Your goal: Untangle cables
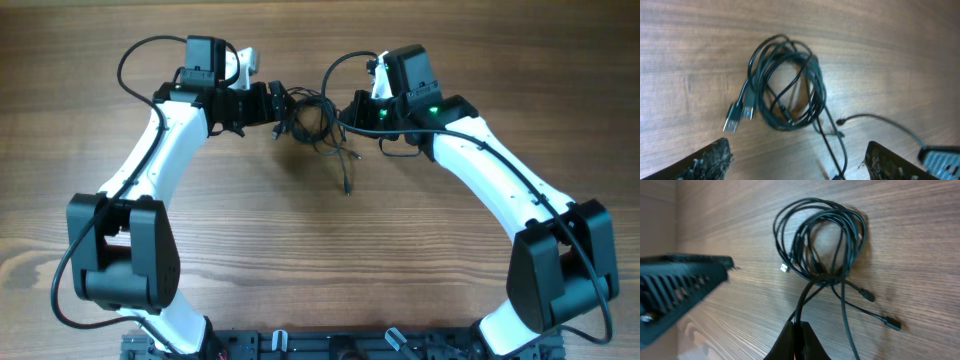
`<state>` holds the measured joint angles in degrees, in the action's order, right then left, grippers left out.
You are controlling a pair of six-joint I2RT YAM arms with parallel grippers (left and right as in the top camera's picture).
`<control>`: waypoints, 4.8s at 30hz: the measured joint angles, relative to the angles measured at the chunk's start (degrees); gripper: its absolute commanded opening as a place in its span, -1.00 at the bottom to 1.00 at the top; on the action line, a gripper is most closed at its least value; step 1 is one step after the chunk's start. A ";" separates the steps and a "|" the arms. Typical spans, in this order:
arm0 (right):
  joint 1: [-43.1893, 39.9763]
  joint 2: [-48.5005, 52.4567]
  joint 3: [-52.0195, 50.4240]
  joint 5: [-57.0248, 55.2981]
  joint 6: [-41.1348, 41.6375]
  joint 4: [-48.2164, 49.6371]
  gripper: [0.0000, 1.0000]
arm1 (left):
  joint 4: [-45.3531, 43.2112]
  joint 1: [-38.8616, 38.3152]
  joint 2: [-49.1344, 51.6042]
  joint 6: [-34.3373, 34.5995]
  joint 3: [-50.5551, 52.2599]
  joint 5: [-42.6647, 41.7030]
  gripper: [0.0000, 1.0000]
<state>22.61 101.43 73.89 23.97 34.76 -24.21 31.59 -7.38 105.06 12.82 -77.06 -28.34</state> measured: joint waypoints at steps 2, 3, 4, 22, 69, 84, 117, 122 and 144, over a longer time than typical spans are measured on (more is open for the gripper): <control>0.13 0.00 0.00 -0.50 -0.17 -1.27 -0.91 | -1.09 -0.35 0.15 0.04 0.00 -0.02 0.49; 0.15 0.00 0.00 -0.68 -0.17 -2.10 -0.91 | -1.97 -0.72 0.55 0.22 -0.02 -0.02 0.50; 0.13 0.04 0.00 -0.81 -0.15 -2.62 -0.91 | -2.93 -1.22 1.18 0.13 -0.07 0.00 0.51; 0.13 4.76 0.00 -3.52 -0.15 -9.42 -0.91 | -14.78 -10.64 9.40 -0.07 -0.09 11.41 -0.09; 12.63 4.79 0.00 13.11 -17.97 5.35 -0.81 | 9.14 2.64 -0.90 9.90 -0.79 16.33 -0.71; 14.10 4.79 0.00 6.43 -19.76 5.25 0.53 | 10.03 6.19 -0.90 11.93 -0.79 13.44 0.59; 11.19 4.85 2.78 34.67 -28.15 10.62 1.00 | 9.99 6.16 -0.90 11.74 -0.79 13.44 1.00; 10.95 4.63 3.30 35.08 -27.12 9.11 0.99 | 9.99 6.16 -0.90 11.74 -0.79 13.44 1.00; 2.10 4.81 3.30 -4.55 -16.96 -1.22 0.99 | 5.77 2.84 -0.90 10.43 -0.79 13.46 0.44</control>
<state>24.71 106.24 77.19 19.42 17.80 -25.43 37.36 -4.54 104.16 23.24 -77.84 -14.87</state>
